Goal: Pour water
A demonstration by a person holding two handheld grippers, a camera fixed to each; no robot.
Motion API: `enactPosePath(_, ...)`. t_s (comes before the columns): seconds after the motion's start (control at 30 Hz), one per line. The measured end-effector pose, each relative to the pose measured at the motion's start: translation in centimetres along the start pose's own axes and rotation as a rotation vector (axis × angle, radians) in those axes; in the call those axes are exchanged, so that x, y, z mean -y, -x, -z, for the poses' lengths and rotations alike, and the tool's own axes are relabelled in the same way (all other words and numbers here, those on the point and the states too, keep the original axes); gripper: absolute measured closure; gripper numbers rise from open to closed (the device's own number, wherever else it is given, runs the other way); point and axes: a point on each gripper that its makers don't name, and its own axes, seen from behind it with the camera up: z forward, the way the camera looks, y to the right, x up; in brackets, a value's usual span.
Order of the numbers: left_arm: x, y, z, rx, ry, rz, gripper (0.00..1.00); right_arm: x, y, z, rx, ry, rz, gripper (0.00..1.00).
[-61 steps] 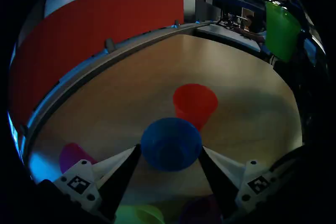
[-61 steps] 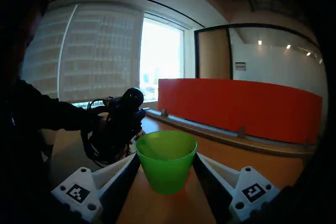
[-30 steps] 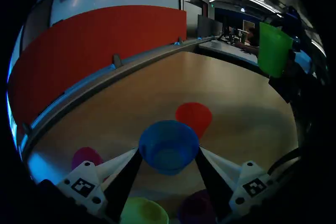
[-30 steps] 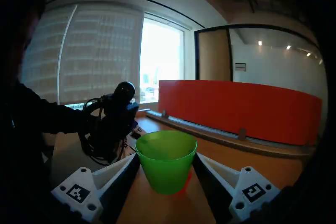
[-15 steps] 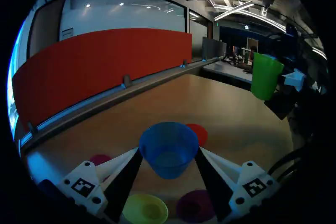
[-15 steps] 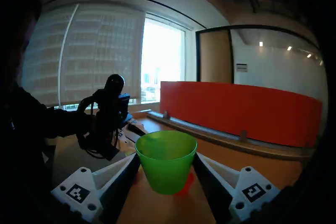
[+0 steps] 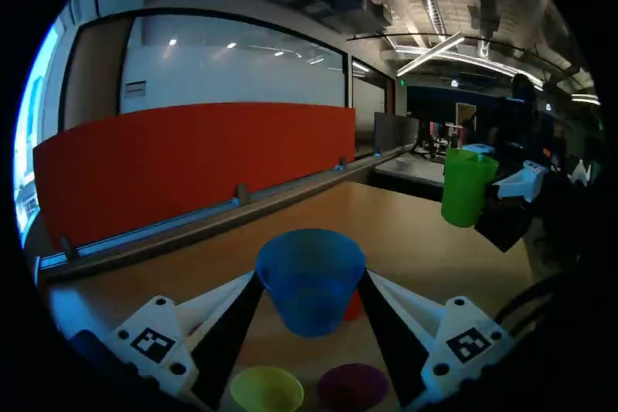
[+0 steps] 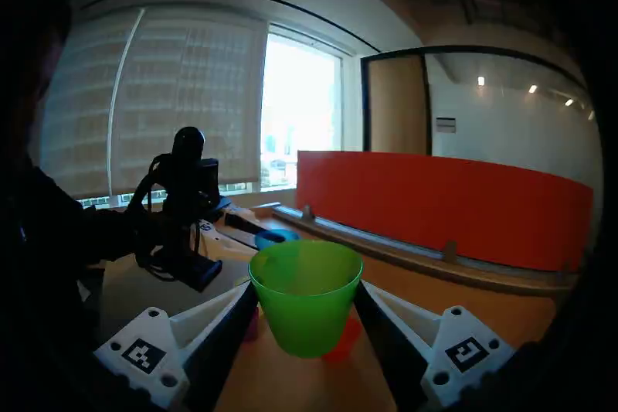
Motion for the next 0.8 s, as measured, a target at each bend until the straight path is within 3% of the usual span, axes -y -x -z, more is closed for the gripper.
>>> enactPosePath(0.3, -0.5, -3.8, 2.2, -0.138, -0.015, 0.011, 0.14, 0.5, -0.2, 0.0, 0.004, 0.002, 0.008, 0.11)
enactPosePath(0.8, -1.3, -8.0, 5.4, -0.244, -0.023, -0.024, 0.14, 1.2, -0.7, 0.0, 0.002, -0.004, 0.007, 0.1)
